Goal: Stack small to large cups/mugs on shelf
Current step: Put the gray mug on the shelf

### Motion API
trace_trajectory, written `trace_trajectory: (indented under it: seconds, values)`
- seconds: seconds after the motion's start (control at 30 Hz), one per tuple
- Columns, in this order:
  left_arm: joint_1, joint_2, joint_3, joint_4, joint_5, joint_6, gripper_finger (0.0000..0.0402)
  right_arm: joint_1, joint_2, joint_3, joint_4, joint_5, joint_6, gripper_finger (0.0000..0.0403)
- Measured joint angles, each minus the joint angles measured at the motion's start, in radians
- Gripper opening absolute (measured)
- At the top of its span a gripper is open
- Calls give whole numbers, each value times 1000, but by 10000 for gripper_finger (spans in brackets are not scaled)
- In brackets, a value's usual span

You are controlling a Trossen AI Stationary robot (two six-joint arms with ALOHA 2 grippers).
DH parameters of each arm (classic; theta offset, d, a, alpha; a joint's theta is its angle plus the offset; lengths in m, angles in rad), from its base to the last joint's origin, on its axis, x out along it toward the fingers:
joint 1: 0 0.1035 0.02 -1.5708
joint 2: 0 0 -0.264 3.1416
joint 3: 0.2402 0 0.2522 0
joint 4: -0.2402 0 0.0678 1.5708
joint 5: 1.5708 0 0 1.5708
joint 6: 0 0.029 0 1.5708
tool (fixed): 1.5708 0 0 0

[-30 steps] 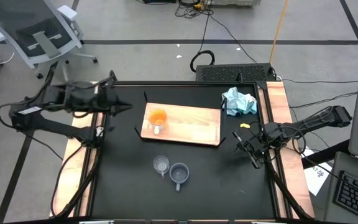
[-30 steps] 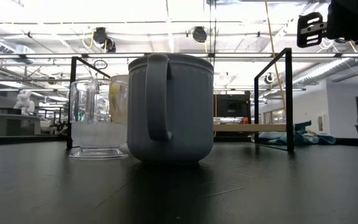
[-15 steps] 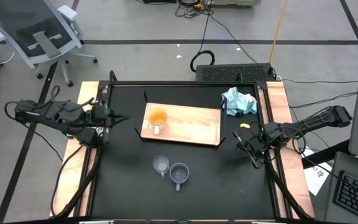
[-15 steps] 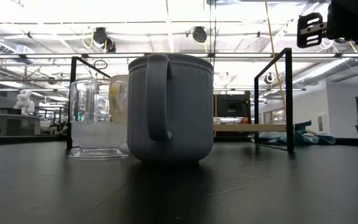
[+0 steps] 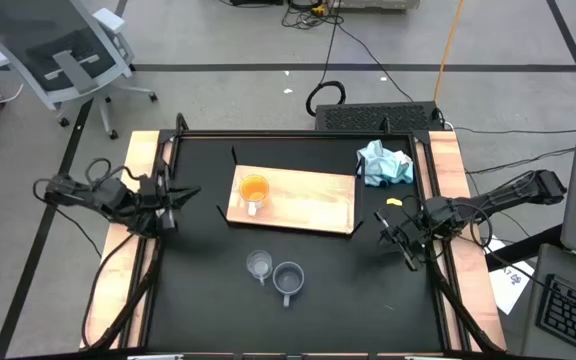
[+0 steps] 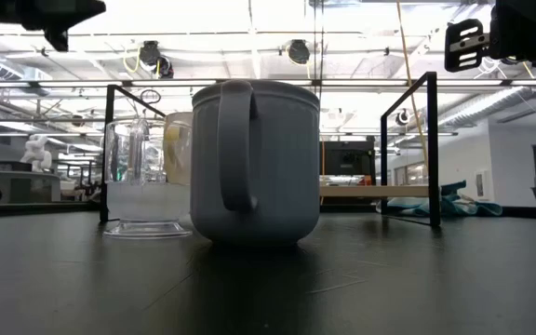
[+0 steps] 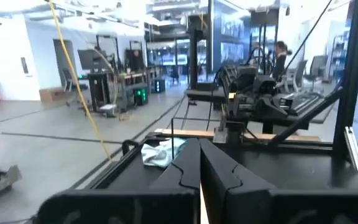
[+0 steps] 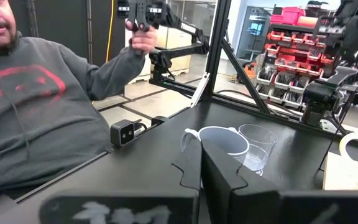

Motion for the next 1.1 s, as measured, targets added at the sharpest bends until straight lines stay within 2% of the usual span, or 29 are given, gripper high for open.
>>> trace_trajectory:
  seconds: [0.3, 0.5, 0.7, 0.8, 0.97, 1.1]
  values:
    - [0, -57, -219, 160, 20, 12, 0, 0, 0, 0, 0, 0, -4, 0]
    - [0, -57, -296, 172, 36, 28, 0, 0, 0, -33, 50, 0, -7, 0]
    - [0, -59, -327, 154, 28, 9, 0, 0, 0, -110, 172, -1, -7, 0]
    - [0, -57, -328, 129, 67, -15, 0, 0, 0, -126, 215, 0, 0, 0]
    - [-1, -47, -327, 121, 98, -40, 0, 0, 1, -119, 217, 5, 23, 0]
    - [-1, -47, -327, 117, 137, -45, 1, 0, -1, -100, 190, 66, 31, 0]
